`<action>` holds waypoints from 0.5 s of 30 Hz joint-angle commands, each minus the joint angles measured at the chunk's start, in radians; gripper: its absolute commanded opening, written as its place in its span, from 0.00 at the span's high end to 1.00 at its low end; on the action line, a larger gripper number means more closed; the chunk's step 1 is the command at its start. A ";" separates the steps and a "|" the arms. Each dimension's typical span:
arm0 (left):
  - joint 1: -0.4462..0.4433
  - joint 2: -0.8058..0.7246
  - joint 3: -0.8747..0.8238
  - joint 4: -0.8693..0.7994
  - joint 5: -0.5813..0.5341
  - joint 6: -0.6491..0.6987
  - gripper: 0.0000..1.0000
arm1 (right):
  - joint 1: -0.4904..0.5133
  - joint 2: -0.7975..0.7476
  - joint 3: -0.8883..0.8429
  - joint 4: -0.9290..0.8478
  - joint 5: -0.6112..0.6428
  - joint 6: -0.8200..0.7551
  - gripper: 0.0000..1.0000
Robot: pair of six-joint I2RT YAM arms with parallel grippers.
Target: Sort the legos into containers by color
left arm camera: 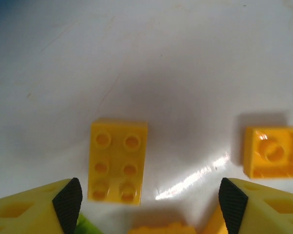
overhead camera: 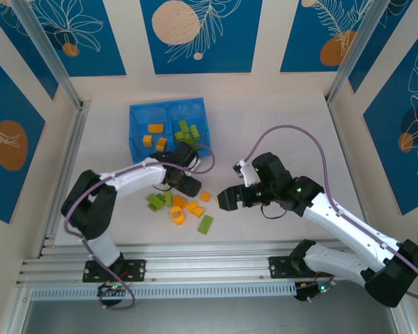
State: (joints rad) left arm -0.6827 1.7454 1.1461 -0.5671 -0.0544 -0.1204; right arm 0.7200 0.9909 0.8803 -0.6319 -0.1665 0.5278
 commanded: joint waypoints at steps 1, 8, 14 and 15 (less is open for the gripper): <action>0.011 0.079 0.048 -0.012 -0.015 0.046 0.29 | 0.006 -0.033 -0.003 -0.029 0.022 0.019 0.11; 0.015 0.124 0.017 0.041 -0.027 0.015 0.48 | 0.007 -0.037 0.009 -0.040 0.013 0.015 0.11; 0.015 0.115 -0.009 0.059 -0.024 0.007 0.64 | 0.007 -0.038 0.024 -0.041 0.005 0.024 0.11; 0.016 0.111 -0.011 0.059 -0.028 0.008 0.67 | 0.009 -0.038 0.026 -0.042 0.004 0.026 0.11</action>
State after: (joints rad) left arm -0.6716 1.8549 1.1603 -0.5114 -0.0795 -0.1047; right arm 0.7208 0.9695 0.8806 -0.6498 -0.1570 0.5350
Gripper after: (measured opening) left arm 0.353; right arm 0.889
